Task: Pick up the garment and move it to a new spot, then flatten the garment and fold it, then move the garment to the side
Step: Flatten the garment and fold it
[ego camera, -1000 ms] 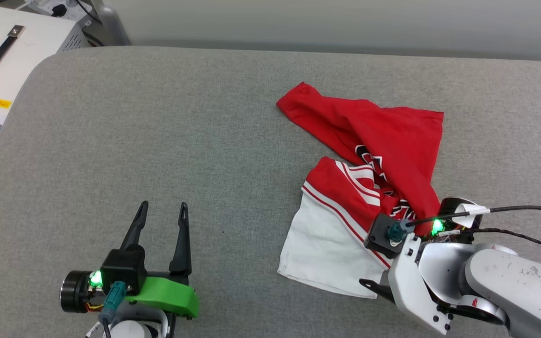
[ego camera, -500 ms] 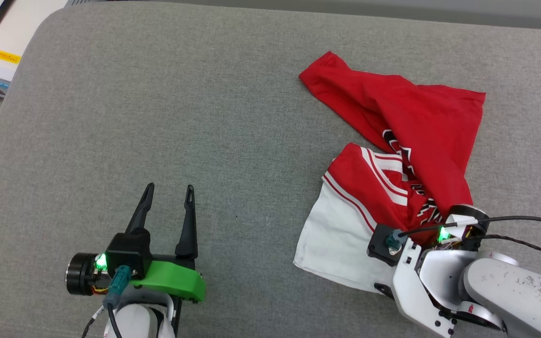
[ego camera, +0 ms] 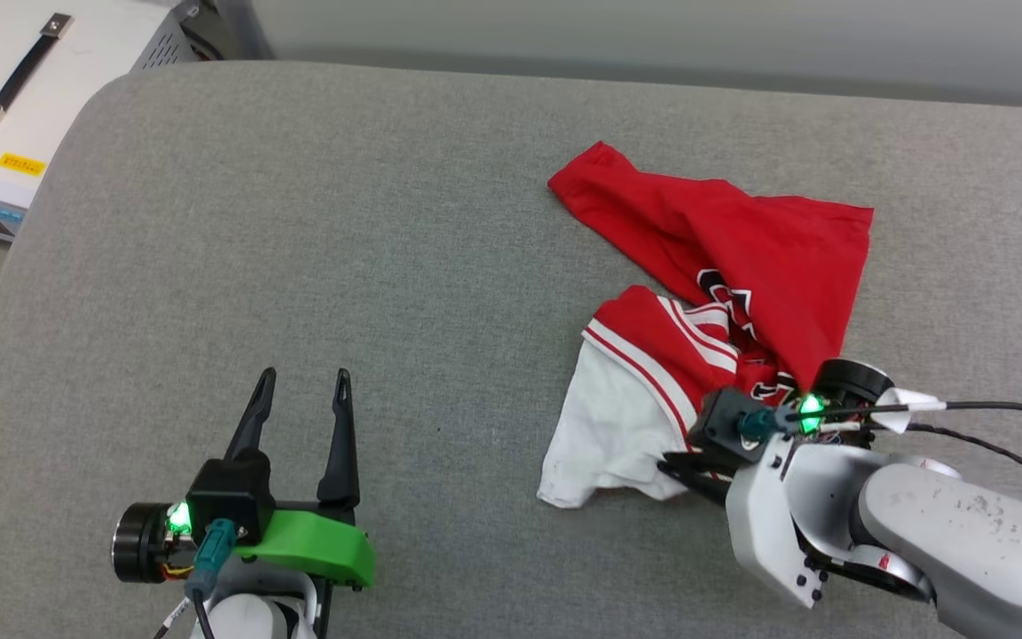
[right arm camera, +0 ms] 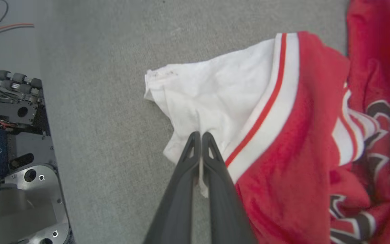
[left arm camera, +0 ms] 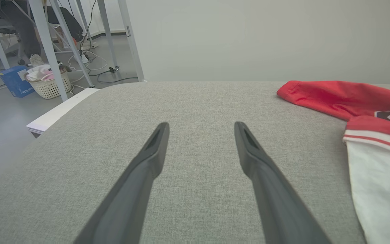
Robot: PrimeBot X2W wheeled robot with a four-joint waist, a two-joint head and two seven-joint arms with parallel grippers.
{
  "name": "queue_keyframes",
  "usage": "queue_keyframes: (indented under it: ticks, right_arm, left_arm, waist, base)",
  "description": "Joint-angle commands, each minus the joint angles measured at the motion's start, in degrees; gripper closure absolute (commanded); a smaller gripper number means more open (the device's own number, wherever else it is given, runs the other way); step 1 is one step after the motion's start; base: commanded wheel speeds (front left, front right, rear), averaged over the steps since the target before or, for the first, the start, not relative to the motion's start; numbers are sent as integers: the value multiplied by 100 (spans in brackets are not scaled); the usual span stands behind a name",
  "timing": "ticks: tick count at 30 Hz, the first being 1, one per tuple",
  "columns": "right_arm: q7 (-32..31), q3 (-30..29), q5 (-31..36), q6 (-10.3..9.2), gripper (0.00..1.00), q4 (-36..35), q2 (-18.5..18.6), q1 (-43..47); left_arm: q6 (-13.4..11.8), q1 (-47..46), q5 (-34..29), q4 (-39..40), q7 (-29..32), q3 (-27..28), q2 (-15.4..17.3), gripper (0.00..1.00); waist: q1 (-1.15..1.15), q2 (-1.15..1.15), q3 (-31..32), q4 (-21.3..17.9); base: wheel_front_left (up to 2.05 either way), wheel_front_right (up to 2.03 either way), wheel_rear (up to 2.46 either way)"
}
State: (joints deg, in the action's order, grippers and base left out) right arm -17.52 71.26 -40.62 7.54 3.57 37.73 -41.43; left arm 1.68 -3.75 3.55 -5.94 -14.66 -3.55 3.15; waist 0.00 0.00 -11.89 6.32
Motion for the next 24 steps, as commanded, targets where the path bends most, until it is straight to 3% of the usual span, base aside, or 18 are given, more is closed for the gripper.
queue_keyframes:
  ticks: [1, 7, 14, 24]
  right_arm:
    - [197, -131, -114, -5, 100, -68, -31, -59]
    - [1056, -1192, -673, -5, 100, -381, 39, 342]
    - [1809, -2977, -1083, -5, 100, -315, 229, 1207]
    - [2462, -5648, -1417, -5, 100, 992, 110, 2436]
  left_arm:
    - [-37, 87, -19, 5, -34, 30, -26, 0]
    - [-43, 271, -43, 47, -34, 74, -27, 0]
    - [-50, 384, -30, 75, -34, 94, -27, 0]
    - [-77, 347, -13, 104, -34, 52, -27, 0]
  waist:
    - [0, 0, 203, -140]
    - [0, 0, 432, -330]
    - [0, 0, 516, -559]
    - [0, 0, 389, -702]
  base:
    - [0, 0, 0]
    - [0, 0, 0]
    - [0, 0, 0]
    - [0, 0, 0]
